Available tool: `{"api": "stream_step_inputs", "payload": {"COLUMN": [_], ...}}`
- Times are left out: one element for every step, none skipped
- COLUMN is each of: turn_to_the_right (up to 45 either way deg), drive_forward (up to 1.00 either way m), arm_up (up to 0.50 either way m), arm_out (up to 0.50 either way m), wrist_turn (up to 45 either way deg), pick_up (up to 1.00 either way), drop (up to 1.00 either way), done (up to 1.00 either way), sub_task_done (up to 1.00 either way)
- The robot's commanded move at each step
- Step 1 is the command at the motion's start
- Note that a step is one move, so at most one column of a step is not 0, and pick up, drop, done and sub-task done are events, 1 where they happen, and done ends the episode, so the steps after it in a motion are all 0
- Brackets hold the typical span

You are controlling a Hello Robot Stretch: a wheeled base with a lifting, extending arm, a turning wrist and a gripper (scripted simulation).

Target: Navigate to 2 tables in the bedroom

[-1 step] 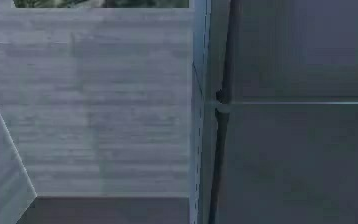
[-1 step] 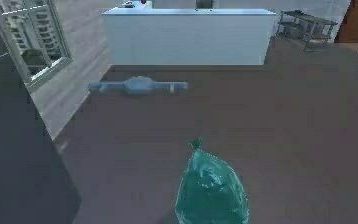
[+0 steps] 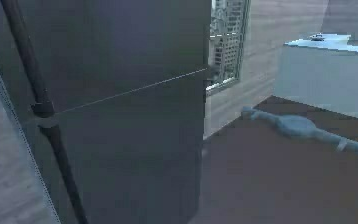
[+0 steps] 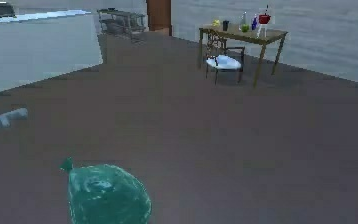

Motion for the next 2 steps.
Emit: {"api": "stream_step_inputs", "payload": {"turn_to_the_right": [45.0,45.0], "drive_forward": [0.0,0.0], "arm_up": [0.0,0.0], "arm_out": [0.0,0.0], "wrist_turn": [0.0,0.0], "pick_up": [0.0,0.0], "drop": [0.0,0.0], "done": [0.0,0.0], "sub_task_done": [0.0,0.0]}}
